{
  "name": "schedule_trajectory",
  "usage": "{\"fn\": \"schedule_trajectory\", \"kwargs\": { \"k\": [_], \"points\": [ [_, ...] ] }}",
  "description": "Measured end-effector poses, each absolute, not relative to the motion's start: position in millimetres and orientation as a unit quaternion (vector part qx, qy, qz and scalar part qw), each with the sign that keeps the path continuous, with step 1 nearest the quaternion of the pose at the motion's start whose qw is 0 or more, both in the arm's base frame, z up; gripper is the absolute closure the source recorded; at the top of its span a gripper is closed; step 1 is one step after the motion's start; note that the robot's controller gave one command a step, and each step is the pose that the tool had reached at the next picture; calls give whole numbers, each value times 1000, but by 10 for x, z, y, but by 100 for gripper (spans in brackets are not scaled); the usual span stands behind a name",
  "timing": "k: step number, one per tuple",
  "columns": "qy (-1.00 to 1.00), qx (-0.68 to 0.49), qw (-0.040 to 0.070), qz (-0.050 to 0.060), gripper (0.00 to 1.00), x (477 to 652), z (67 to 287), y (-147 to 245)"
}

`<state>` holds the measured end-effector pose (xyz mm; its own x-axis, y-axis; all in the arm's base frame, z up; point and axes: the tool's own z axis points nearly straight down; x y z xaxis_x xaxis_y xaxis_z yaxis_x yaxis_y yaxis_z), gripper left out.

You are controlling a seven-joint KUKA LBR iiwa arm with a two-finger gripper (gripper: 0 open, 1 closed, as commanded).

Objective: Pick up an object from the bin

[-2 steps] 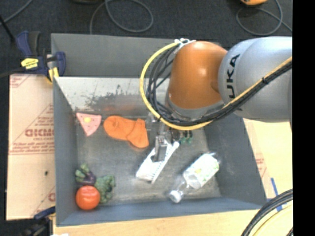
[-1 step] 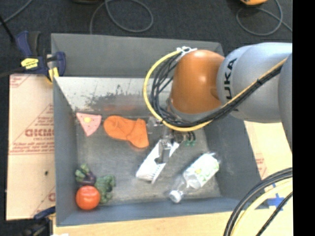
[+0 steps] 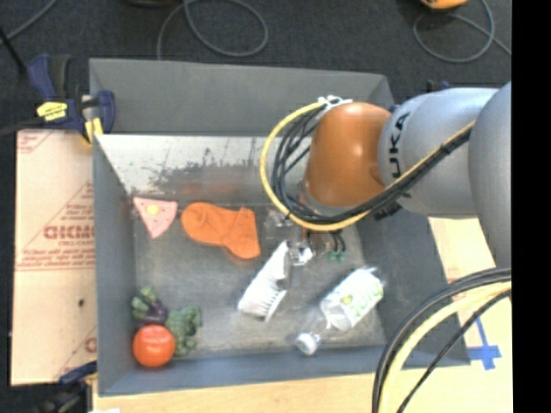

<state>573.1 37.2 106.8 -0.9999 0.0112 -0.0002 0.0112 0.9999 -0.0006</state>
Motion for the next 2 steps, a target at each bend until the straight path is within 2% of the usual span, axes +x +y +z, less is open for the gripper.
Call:
{"fn": "schedule_trajectory", "kwargs": {
  "k": [1, 2],
  "points": [
    [1000, 4, 3, 1, 100, 5744, 1108, 409],
    [1000, 5, 3, 1, 0, 5743, 1106, 405]
  ]
}}
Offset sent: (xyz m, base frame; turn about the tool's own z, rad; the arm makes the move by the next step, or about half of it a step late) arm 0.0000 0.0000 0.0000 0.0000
